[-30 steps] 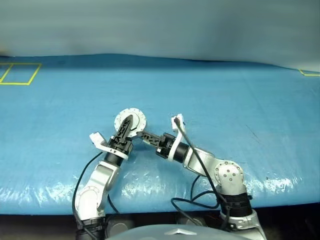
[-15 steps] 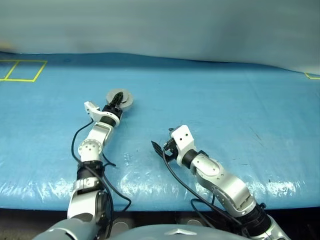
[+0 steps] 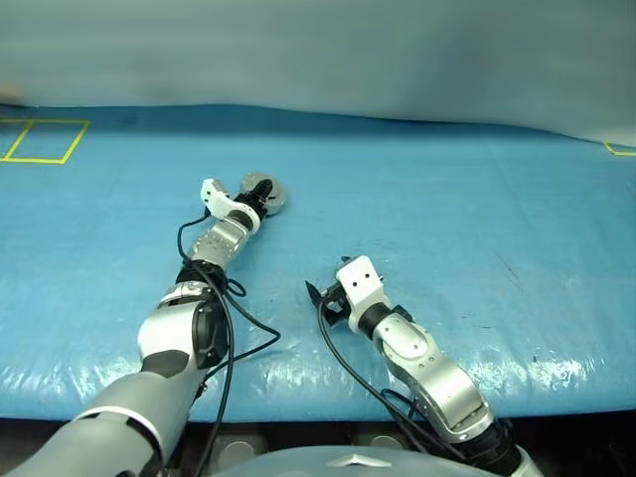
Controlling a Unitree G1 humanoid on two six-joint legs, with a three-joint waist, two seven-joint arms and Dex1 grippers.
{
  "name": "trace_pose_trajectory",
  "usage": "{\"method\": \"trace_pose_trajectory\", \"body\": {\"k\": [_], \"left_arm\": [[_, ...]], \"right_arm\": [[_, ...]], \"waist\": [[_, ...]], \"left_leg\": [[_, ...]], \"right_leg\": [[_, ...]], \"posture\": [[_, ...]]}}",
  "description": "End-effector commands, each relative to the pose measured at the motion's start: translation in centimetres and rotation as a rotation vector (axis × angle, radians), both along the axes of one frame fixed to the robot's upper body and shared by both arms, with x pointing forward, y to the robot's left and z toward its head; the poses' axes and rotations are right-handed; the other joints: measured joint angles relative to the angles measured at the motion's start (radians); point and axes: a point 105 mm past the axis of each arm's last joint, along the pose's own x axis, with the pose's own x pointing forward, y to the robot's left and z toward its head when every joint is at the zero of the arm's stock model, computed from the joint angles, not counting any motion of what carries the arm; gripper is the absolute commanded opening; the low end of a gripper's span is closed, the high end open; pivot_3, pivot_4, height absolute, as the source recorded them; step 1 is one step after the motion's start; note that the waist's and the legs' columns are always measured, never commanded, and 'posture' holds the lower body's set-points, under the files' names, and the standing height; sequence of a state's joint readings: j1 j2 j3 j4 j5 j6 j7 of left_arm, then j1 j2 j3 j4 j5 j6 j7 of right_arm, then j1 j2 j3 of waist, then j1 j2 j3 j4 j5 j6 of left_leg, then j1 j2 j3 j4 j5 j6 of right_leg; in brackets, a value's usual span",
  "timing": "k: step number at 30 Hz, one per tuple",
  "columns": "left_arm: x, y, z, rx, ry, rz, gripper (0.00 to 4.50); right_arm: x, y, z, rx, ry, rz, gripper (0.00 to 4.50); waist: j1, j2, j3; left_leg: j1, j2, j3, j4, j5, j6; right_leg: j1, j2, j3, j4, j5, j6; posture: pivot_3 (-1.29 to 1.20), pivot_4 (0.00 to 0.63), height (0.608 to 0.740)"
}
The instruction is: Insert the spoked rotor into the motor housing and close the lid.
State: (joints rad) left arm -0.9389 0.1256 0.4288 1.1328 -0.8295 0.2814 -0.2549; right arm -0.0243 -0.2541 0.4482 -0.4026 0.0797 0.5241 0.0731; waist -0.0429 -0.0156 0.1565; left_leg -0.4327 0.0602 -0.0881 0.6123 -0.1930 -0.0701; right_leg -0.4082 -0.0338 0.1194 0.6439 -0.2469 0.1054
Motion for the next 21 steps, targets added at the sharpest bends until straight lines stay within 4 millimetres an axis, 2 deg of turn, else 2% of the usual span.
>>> {"method": "trace_pose_trajectory", "body": {"k": [1, 2, 3, 5, 7, 9, 11, 14, 15, 18, 21], "left_arm": [[-0.5, 2.1, -1.3, 0.039, 0.049, 0.032, 4.02], [-1.0, 2.6, -2.1, 0.048, 0.073, 0.030, 4.33], [-1.5, 3.2, -3.0, 0.059, 0.101, 0.028, 4.46], [-3.0, 4.3, -4.8, 0.081, 0.153, 0.016, 4.46], [-6.0, 5.8, -7.6, 0.177, 0.231, -0.025, 4.46], [-8.9, 6.7, -9.0, 0.269, 0.270, -0.069, 4.46], [-11.0, 7.1, -9.4, 0.323, 0.280, -0.091, 4.46], [-14.1, 7.9, -9.1, 0.458, 0.246, -0.082, 4.46], [-14.5, 7.9, -8.7, 0.481, 0.228, -0.075, 4.46], [-15.7, 7.9, -7.3, 0.719, 0.137, -0.070, 4.46], [-16.7, 6.3, -5.0, 0.806, -0.035, -0.130, 4.46]], "right_arm": [[0.0, 0.3, 1.1, 0.038, -0.014, -0.003, 4.50], [0.0, 0.4, 1.3, 0.044, -0.015, 0.001, 4.50], [0.0, 0.5, 1.4, 0.052, -0.015, 0.003, 4.50], [0.0, 0.7, 1.6, 0.072, -0.006, 0.008, 4.50], [-0.2, 0.9, 1.4, 0.068, 0.018, 0.024, 4.50], [-0.4, 1.0, 1.1, 0.054, 0.036, 0.041, 4.50], [-0.5, 1.0, 0.9, 0.056, 0.053, 0.049, 4.50], [-0.3, 0.7, 0.5, 0.056, 0.082, 0.043, 4.50], [-0.2, 0.6, 0.4, 0.055, 0.084, 0.040, 4.50], [0.1, 0.0, 0.3, 0.121, 0.120, 0.012, 4.50], [0.4, -1.0, 0.8, 0.185, 0.095, -0.020, 4.50]], "waist": [[-0.006, 0.000, -0.001], [-0.011, 0.001, -0.001], [-0.020, 0.002, -0.001], [-0.038, 0.002, -0.002], [-0.048, 0.003, -0.004], [-0.060, 0.005, -0.010], [-0.064, 0.005, -0.015], [-0.065, 0.009, -0.021], [-0.064, 0.010, -0.022], [-0.056, 0.008, -0.022], [-0.052, 0.006, -0.020]], "left_leg": [[0.002, 0.000, 0.000, 0.000, 0.000, 0.000], [0.003, 0.000, 0.000, 0.000, 0.000, 0.000], [0.004, 0.000, 0.000, 0.000, 0.000, 0.000], [0.010, 0.001, 0.000, 0.000, 0.000, 0.000], [0.021, 0.001, 0.001, -0.003, 0.000, 0.000], [0.025, 0.002, 0.002, -0.004, 0.000, -0.001], [0.037, 0.002, 0.003, -0.009, -0.001, -0.001], [0.042, 0.003, 0.003, -0.010, -0.001, -0.002], [0.043, 0.003, 0.003, -0.010, -0.001, -0.002], [0.044, 0.002, 0.003, -0.007, -0.002, -0.003], [0.041, 0.002, 0.004, -0.006, -0.005, -0.008]], "right_leg": [[0.001, 0.000, 0.000, 0.000, -0.001, 0.001], [0.002, 0.000, 0.000, 0.001, -0.001, 0.001], [0.002, 0.000, 0.000, 0.001, -0.001, 0.002], [0.007, 0.000, 0.001, 0.002, -0.001, 0.002], [0.016, 0.000, 0.001, 0.002, -0.002, 0.000], [0.020, 0.000, 0.002, 0.002, -0.002, -0.001], [0.028, 0.000, 0.002, 0.002, -0.005, -0.005], [0.032, 0.000, 0.003, 0.002, -0.008, -0.010], [0.032, 0.000, 0.003, 0.002, -0.008, -0.010], [0.029, 0.000, 0.003, 0.001, -0.008, -0.010], [0.026, -0.001, 0.003, 0.000, -0.008, -0.010]], "posture": [[0.00, 0.150, 0.740], [0.00, 0.150, 0.740], [0.00, 0.150, 0.740], [0.00, 0.150, 0.740], [0.00, 0.150, 0.740], [0.00, 0.150, 0.740], [0.00, 0.150, 0.740], [0.00, 0.150, 0.740], [0.00, 0.150, 0.740], [0.00, 0.150, 0.740], [0.00, 0.150, 0.740]]}}
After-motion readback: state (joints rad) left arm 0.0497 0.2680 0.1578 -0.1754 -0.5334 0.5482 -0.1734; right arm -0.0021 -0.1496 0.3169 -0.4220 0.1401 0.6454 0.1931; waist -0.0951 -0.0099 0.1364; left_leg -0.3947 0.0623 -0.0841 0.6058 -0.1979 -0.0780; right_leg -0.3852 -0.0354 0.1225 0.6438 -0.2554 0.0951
